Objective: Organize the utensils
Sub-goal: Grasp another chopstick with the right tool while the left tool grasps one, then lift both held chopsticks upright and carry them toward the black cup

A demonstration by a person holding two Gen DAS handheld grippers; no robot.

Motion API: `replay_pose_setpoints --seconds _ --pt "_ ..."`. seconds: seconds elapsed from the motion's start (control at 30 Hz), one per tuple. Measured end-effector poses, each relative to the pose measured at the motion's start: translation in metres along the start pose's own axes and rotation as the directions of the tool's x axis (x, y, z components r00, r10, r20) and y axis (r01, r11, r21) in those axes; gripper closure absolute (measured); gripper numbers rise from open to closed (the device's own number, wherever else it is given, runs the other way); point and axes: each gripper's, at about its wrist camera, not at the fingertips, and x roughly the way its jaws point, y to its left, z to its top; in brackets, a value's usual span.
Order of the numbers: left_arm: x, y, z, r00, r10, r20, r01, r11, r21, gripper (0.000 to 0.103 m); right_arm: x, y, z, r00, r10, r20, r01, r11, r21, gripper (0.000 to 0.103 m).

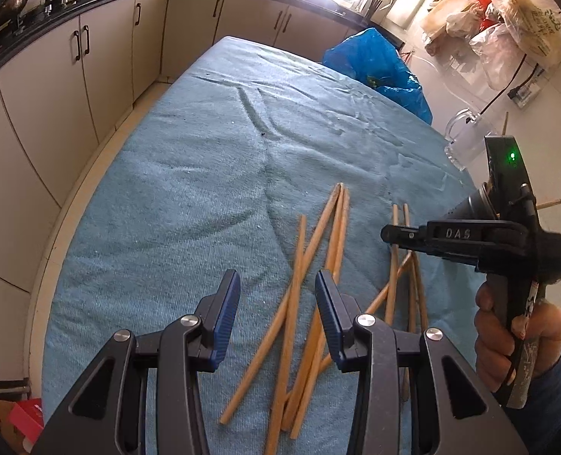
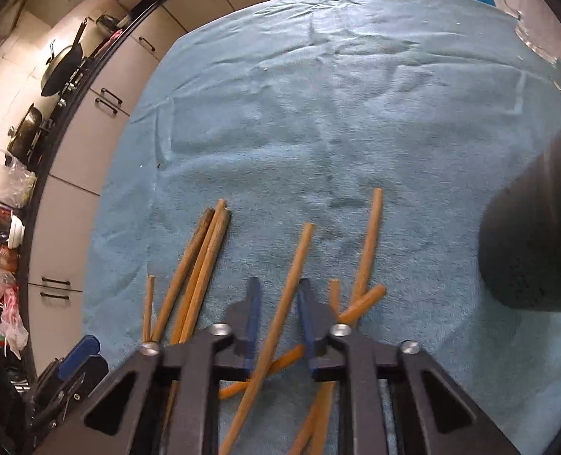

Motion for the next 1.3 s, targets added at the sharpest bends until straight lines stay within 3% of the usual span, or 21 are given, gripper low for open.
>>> replay_pose_setpoints --seconds 0.17,0.5,0.6,0.67,0.8,1.07,1.3 --pt "0.020 -0.003 0.014 0.998 -0.016 -0.058 0.017 1.000 0.017 0.063 -0.005 -0.007 -0.003 0.999 0.045 0.024 -0.046 0.999 0.017 0.096" --pt "0.056 -0.018 0.034 0.992 0.032 -0.120 -0.027 0.999 0.037 0.064 -0.038 -0.013 -0.017 0.991 0.091 0.096 -0.091 0.996 -0.003 0.096" --pt "0.064 -0.018 0.034 0.989 0.061 -0.135 -0.056 0.998 0.041 0.076 -0.044 -0.011 -0.020 0.989 0.104 0.110 -0.103 0.995 -0.016 0.096" --pt "0.068 -0.019 0.033 0.987 0.078 -0.140 -0.071 0.996 0.052 0.090 -0.047 -0.010 -0.023 0.987 0.114 0.117 -0.112 0.994 -0.021 0.096" --pt "0.067 -0.017 0.032 0.987 0.081 -0.139 -0.075 0.996 0.051 0.091 -0.051 -0.007 -0.026 0.985 0.124 0.122 -0.120 0.992 -0.034 0.096" --pt "0.056 -0.013 0.028 0.992 0.068 -0.106 -0.064 0.997 0.041 0.097 -0.059 -0.006 -0.033 0.978 0.147 0.147 -0.141 0.989 -0.051 0.096" --pt "-0.003 -0.034 0.023 0.999 0.026 0.036 -0.028 0.998 0.061 0.098 -0.097 -0.002 -0.050 0.952 0.185 0.245 -0.161 0.980 -0.117 0.096"
